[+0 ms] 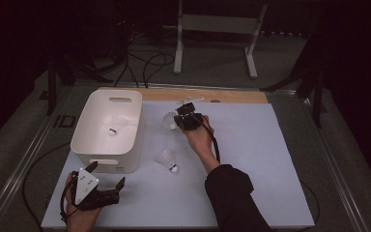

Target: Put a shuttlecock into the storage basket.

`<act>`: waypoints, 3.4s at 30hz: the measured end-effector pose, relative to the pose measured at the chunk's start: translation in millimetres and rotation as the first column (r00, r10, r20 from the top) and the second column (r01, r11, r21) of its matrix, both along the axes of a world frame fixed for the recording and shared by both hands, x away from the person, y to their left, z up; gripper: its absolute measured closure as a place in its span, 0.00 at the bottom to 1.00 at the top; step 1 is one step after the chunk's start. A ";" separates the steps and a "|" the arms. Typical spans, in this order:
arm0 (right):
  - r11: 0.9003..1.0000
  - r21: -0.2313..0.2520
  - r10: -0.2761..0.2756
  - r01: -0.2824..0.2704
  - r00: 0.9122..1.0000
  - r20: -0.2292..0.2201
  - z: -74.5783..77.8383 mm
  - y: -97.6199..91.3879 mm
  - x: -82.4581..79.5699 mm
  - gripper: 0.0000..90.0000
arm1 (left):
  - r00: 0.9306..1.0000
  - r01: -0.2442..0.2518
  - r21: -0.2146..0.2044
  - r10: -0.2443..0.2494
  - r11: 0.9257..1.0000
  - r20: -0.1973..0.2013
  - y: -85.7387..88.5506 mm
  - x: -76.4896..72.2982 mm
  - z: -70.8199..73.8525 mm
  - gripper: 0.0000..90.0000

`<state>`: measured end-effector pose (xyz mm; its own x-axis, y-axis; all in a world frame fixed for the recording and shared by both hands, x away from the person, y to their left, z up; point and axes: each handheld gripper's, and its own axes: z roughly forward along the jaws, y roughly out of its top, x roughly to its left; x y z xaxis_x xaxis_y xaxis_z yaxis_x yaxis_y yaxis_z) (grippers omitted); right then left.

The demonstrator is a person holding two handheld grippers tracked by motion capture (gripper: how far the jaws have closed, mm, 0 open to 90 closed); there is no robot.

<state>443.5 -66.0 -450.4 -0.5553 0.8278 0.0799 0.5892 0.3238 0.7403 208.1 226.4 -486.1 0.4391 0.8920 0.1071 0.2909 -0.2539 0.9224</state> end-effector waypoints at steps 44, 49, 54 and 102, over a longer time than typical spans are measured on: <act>0.998 0.055 0.006 -0.009 0.998 0.061 41.6 -4.4 -12.6 0.99 | 1.000 0.003 0.007 -0.003 1.000 -0.003 0.1 0.1 -0.1 0.00; 0.998 0.058 0.011 -0.015 0.997 0.071 46.1 -3.7 -14.5 0.99 | 1.000 0.004 0.006 -0.004 1.000 -0.003 -0.1 0.2 -0.1 0.00; 0.998 0.059 0.010 -0.014 0.997 0.075 47.3 -4.4 -14.7 0.99 | 1.000 0.004 0.006 -0.004 1.000 -0.003 -0.4 0.3 -0.2 0.00; 0.994 0.091 0.050 -0.060 0.993 0.111 70.2 3.8 -24.0 0.99 | 1.000 0.003 0.005 -0.003 1.000 -0.004 -0.5 0.3 -0.2 0.00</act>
